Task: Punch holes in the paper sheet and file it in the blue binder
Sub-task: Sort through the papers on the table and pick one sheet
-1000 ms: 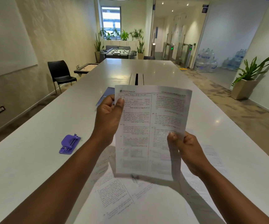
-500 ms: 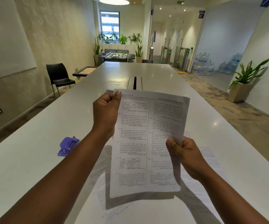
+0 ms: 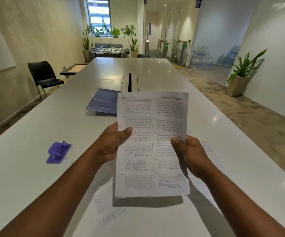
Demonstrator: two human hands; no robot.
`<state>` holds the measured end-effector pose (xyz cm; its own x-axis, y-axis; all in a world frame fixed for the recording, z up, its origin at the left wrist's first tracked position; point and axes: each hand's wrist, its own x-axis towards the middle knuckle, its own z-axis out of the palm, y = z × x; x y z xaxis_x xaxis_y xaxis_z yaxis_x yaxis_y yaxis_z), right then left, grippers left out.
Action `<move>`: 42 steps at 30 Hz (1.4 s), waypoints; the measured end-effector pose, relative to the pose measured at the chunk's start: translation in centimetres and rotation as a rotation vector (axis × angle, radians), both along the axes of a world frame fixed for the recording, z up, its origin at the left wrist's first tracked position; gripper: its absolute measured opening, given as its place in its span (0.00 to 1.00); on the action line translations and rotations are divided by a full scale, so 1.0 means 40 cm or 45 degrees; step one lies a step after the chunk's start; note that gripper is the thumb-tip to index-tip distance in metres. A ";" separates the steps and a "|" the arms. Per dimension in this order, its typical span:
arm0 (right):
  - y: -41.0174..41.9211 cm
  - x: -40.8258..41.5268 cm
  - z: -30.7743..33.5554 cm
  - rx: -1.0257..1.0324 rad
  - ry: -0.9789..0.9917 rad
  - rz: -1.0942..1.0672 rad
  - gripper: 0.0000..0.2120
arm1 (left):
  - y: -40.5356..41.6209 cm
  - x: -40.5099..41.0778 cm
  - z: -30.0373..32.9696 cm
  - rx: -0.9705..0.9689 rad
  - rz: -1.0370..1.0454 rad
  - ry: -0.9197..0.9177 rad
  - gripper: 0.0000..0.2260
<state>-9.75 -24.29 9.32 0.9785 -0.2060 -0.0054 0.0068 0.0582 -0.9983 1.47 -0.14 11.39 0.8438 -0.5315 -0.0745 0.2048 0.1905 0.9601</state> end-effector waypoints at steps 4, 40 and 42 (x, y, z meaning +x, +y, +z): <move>-0.019 -0.009 -0.017 0.001 0.046 -0.069 0.10 | -0.016 -0.008 -0.057 0.002 0.006 0.058 0.15; -0.322 -0.107 -0.159 -0.976 0.863 -0.552 0.22 | -0.076 -0.039 -0.164 0.695 0.252 -0.231 0.07; -0.329 -0.107 -0.151 -0.902 0.776 -0.551 0.16 | -0.069 -0.037 -0.163 0.696 0.270 -0.238 0.07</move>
<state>-14.04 -37.46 3.26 0.6916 -0.6893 -0.2160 -0.6317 -0.4322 -0.6435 0.00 -2.90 4.89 0.9520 -0.2774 -0.1298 0.0354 -0.3214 0.9463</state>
